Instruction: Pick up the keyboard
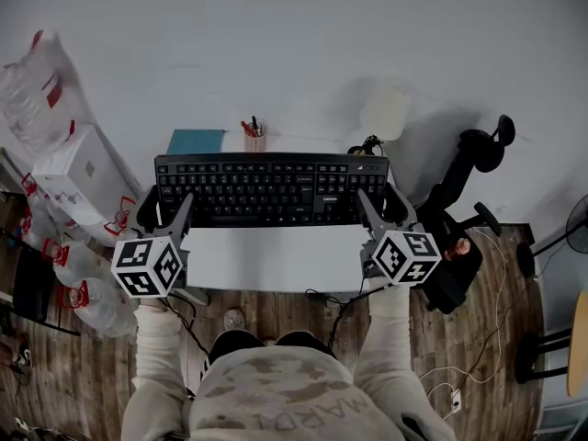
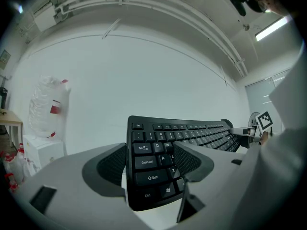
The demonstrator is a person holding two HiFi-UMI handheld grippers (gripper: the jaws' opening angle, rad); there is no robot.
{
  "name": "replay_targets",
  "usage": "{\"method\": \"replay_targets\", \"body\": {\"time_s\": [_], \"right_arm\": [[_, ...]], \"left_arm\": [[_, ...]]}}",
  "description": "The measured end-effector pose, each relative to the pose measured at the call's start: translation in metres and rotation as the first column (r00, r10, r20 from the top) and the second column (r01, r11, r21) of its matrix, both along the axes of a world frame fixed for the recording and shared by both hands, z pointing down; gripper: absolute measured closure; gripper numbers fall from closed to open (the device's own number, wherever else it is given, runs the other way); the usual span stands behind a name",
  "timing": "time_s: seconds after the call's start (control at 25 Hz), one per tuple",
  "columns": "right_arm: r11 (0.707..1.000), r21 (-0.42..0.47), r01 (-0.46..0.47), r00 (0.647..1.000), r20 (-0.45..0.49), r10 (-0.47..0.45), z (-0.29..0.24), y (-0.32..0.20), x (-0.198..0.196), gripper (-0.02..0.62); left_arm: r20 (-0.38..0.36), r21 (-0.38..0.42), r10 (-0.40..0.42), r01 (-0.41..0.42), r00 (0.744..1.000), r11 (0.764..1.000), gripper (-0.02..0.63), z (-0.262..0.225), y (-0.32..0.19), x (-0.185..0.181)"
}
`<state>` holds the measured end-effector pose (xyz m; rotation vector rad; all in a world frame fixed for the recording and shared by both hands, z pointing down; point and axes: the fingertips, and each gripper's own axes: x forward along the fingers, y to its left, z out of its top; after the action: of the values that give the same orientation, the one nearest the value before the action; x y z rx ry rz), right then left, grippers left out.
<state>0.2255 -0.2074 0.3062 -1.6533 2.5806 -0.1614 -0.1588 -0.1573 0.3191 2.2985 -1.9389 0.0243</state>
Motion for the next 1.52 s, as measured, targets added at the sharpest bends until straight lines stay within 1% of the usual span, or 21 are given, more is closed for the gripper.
{"method": "replay_targets", "body": {"time_s": [0.52,1.16,1.52], "right_arm": [[0.998,0.062,-0.006,1.000,-0.002,0.006,-0.020,0.012,0.000,0.307],[0.995,0.098,-0.015,1.000,-0.001,0.016,-0.027,0.019,-0.001,0.307],[0.994,0.106,-0.016,1.000,0.013,0.015,-0.028,0.021,-0.001,0.307]], "left_arm": [[0.000,0.061,-0.001,0.001,1.000,0.998,0.298,-0.015,0.009,0.001],[-0.001,0.088,0.004,-0.004,1.000,0.996,0.299,-0.021,0.011,-0.001],[0.013,0.100,0.002,-0.004,1.000,0.995,0.299,-0.027,0.014,-0.001]]}}
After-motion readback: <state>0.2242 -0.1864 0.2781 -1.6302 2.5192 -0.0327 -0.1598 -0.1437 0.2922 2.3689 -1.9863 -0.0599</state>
